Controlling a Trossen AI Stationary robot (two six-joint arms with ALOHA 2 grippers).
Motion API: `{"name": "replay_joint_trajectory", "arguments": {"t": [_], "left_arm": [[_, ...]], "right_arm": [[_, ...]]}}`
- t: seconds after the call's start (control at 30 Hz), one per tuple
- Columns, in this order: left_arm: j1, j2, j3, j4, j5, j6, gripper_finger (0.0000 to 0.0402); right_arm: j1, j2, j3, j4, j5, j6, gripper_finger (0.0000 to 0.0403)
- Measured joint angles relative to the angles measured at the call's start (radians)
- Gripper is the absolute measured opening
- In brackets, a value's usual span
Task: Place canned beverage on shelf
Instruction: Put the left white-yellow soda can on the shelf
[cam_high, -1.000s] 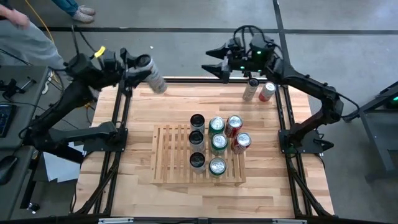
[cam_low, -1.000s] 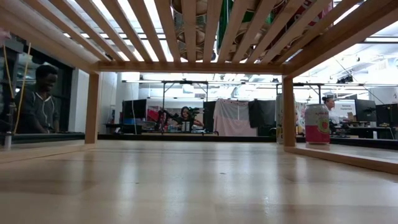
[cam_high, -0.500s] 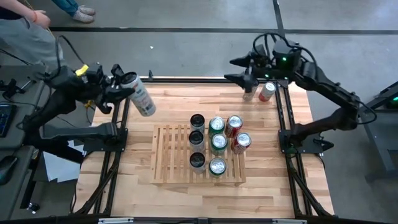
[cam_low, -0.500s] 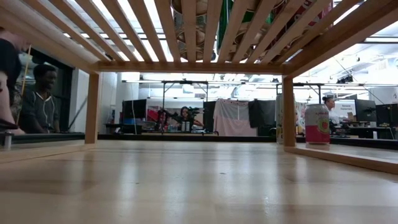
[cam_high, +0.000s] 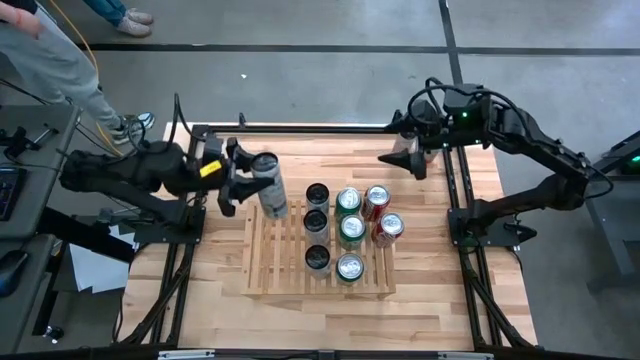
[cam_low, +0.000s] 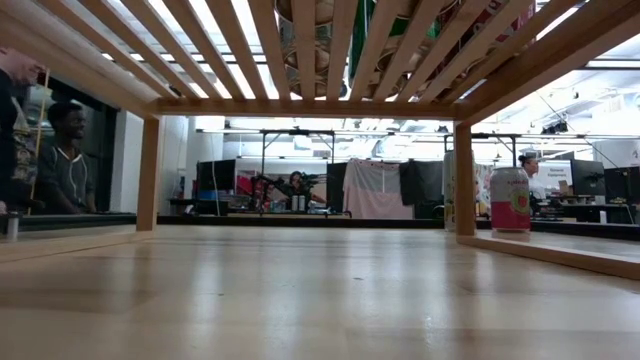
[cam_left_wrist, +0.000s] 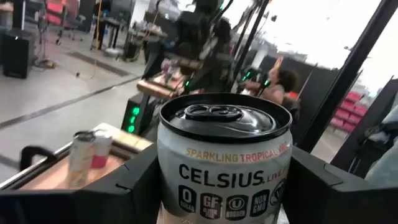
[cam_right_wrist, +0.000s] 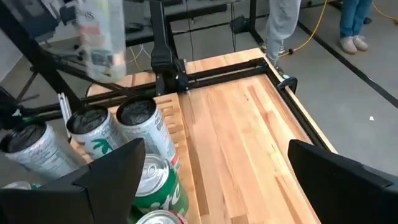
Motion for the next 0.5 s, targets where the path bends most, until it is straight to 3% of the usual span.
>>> {"name": "replay_joint_trajectory", "arguments": {"t": [0.27,0.5], "left_arm": [[-0.099,0.025,0.001,0.047,-0.107,0.015,0.0232],[-0.128,0.024,0.002,-0.040,-0.132,0.041,0.0232]], "right_arm": [[0.000,-0.067,-0.079,-0.047,0.010,0.013,0.0381],[0.000,-0.252,-0.383,0.059,0.088,0.201,0.0381]]}}
